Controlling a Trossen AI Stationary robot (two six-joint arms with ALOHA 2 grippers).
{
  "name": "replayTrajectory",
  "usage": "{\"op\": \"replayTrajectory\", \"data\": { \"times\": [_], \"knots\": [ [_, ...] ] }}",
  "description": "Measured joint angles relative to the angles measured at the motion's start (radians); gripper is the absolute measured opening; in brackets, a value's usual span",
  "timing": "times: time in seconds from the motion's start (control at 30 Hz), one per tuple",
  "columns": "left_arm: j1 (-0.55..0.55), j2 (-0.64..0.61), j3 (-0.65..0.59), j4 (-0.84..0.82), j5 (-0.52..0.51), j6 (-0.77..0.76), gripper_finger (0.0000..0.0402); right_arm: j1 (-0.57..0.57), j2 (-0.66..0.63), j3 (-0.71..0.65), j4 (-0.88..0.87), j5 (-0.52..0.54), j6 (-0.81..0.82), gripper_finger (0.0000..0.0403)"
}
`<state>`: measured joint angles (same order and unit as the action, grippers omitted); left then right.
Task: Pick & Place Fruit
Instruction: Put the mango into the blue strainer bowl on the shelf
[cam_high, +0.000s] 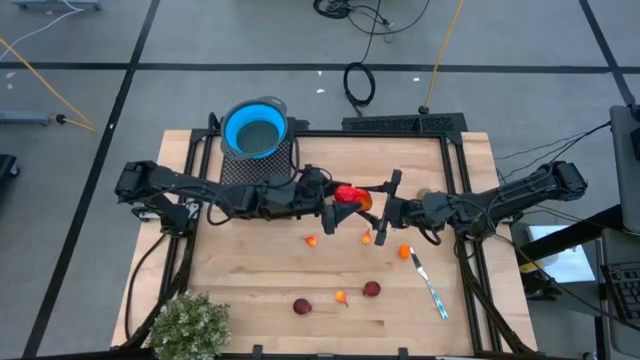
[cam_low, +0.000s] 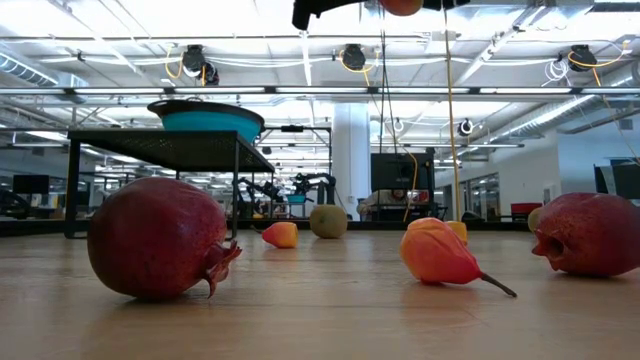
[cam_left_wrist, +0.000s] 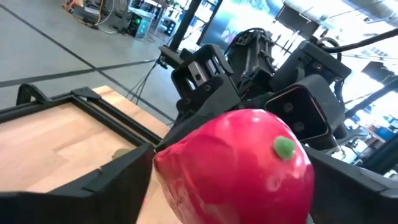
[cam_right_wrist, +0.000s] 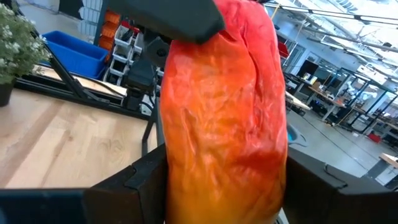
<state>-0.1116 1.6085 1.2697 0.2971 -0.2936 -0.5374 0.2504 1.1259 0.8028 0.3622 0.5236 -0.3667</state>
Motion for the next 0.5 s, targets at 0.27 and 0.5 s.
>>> {"op": "replayTrajectory", "data": {
  "times": [0.27,0.5],
  "knots": [
    [0.0,0.0,0.0,-0.003,-0.017,-0.013,0.0233,0.0,0.0,0.0,-0.014,0.004,0.026,0.0252],
    [-0.001,-0.001,-0.001,-0.014,-0.053,-0.004,0.0233,0.0,0.0,0.0,-0.124,0.005,0.117,0.0288]
  ]
}}
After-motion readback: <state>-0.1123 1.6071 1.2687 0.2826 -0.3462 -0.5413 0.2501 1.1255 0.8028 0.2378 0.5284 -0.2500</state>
